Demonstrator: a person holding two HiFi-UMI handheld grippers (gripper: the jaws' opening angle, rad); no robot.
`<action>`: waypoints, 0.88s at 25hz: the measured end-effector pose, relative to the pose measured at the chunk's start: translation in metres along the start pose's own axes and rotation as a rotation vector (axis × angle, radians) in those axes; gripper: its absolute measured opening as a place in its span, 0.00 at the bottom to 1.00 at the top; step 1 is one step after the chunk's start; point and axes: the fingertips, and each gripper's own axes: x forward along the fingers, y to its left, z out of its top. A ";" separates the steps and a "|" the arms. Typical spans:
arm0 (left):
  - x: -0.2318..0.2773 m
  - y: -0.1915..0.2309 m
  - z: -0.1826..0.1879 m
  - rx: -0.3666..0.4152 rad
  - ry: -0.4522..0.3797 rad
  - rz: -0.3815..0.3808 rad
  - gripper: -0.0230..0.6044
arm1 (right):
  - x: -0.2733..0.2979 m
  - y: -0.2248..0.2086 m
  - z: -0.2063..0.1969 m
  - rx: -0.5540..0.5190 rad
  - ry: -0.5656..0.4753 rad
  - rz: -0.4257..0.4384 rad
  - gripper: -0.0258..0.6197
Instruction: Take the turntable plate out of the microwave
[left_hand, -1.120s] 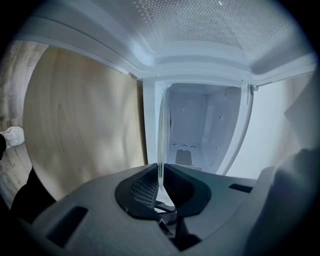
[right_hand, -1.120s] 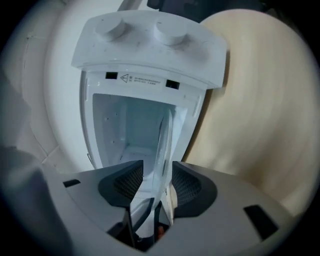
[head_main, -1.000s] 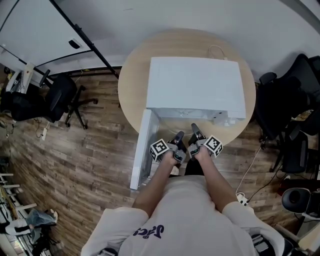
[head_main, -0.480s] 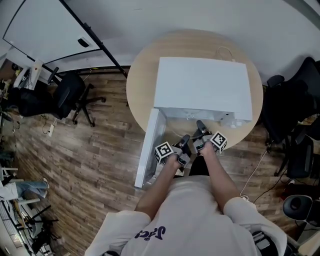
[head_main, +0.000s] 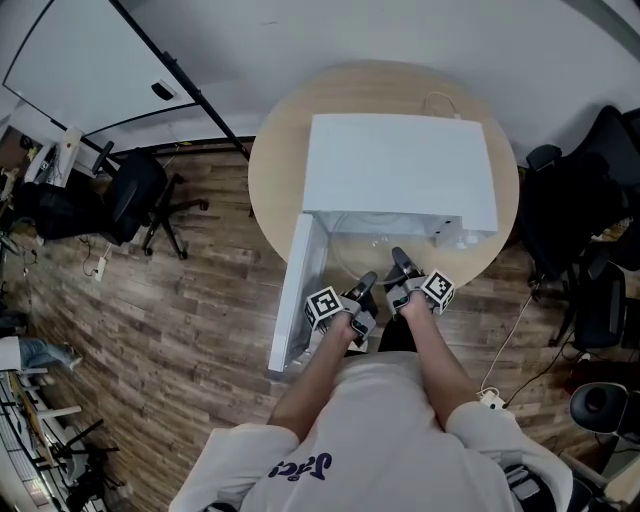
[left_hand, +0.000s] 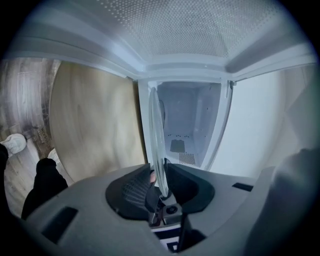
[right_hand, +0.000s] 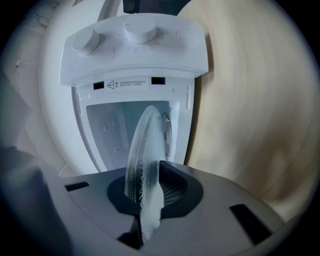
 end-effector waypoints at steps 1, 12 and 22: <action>0.000 -0.001 0.002 -0.007 -0.014 -0.007 0.26 | -0.005 0.001 -0.001 -0.004 0.001 0.003 0.09; -0.003 -0.026 0.017 -0.017 -0.060 -0.134 0.42 | -0.050 0.038 -0.020 0.013 0.001 0.049 0.10; -0.011 -0.057 -0.020 0.041 0.043 -0.139 0.10 | -0.094 0.073 -0.024 0.007 -0.057 0.096 0.10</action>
